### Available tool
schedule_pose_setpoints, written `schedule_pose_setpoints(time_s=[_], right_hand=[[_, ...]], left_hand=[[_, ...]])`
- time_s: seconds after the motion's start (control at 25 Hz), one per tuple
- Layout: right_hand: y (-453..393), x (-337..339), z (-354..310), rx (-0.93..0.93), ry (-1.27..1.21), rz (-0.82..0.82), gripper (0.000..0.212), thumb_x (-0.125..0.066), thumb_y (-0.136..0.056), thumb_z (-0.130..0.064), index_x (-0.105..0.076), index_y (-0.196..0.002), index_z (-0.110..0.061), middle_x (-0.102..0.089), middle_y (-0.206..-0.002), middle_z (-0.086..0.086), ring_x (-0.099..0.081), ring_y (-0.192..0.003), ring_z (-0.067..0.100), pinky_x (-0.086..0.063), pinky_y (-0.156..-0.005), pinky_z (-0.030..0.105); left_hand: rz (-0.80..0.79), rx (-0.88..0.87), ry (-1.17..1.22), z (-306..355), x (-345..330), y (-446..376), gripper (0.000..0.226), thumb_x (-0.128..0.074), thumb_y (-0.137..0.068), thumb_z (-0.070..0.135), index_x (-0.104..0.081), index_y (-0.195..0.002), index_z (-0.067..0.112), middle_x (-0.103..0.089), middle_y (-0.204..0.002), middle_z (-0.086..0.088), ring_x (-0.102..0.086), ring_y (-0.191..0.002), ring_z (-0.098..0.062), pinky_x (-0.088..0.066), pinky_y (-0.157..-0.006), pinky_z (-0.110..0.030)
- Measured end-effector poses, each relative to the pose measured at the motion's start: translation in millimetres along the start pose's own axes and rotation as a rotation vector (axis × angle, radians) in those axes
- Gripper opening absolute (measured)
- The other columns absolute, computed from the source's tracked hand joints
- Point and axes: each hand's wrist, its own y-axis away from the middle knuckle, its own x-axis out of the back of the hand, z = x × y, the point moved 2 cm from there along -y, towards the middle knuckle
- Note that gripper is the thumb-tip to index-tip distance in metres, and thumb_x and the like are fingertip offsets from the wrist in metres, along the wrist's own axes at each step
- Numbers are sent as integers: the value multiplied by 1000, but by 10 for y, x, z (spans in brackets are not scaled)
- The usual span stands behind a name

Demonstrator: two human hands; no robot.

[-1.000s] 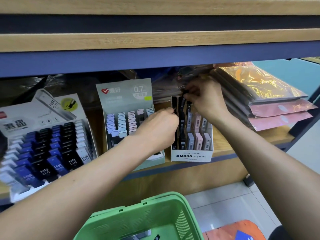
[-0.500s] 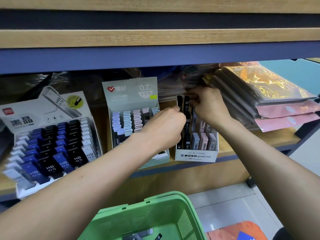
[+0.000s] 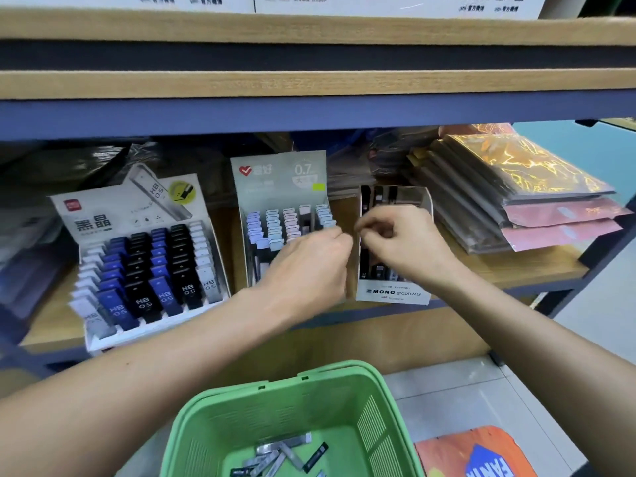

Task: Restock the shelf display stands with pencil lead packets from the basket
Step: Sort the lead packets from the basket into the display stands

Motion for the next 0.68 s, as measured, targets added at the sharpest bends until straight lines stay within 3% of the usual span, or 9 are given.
schedule_pose_setpoints(time_s=[0.12,0.24,0.32,0.4,0.52,0.68], right_hand=[[408,-284,-125,-42,-16,-218,19,-61,-87,-12,-77,-92,-22,-69,-73,-10,-65,-67,1,-56,-71,27],[760,-740,-117,-65,41,-424,16,-61,-86,-16,-73,-85,-26,-67,-72,-7,-66,-66,12,-57,-70,33],[975,-1095,-69,-67,132,-554,13,-60,-85,-19,-73,-86,-25,-66,-75,-3,-68,-76,23,-56,-73,34],[1229,-1490,23,-61,264,-708,18,-59,-84,-21,-73,-94,-23,-73,-93,7,-68,-93,31,-56,-78,35],[1623,-2025,289,-125,334,-875,28,-56,-85,-11,-74,-105,-19,-73,-111,8,-68,-103,29,-56,-84,34],[2081,-2575,682,-214,374,-954,39,-57,-90,-5,-66,-126,-19,-67,-126,10,-64,-113,29,-51,-89,32]], left_hand=[[-190,79,-10,-73,-121,505,11,-48,-89,11,-54,-96,18,-62,-104,-5,-63,-96,-30,-51,-75,-39],[-356,116,-56,-191,-356,968,10,-48,-89,10,-45,-90,19,-62,-104,-8,-63,-96,-31,-42,-70,-34],[-459,134,-93,-297,-565,1269,10,-49,-88,9,-47,-92,17,-63,-106,-11,-63,-98,-34,-43,-72,-38],[-613,167,-139,-442,-892,1633,16,-49,-87,6,-55,-100,13,-65,-107,-13,-64,-96,-35,-48,-76,-40],[-859,235,-162,-633,-1412,2131,23,-51,-87,-2,-60,-106,8,-67,-103,-15,-63,-87,-31,-52,-73,-37],[-939,406,-87,-773,-1967,2581,27,-49,-93,1,-60,-117,7,-63,-116,-16,-63,-105,-31,-48,-81,-35]])
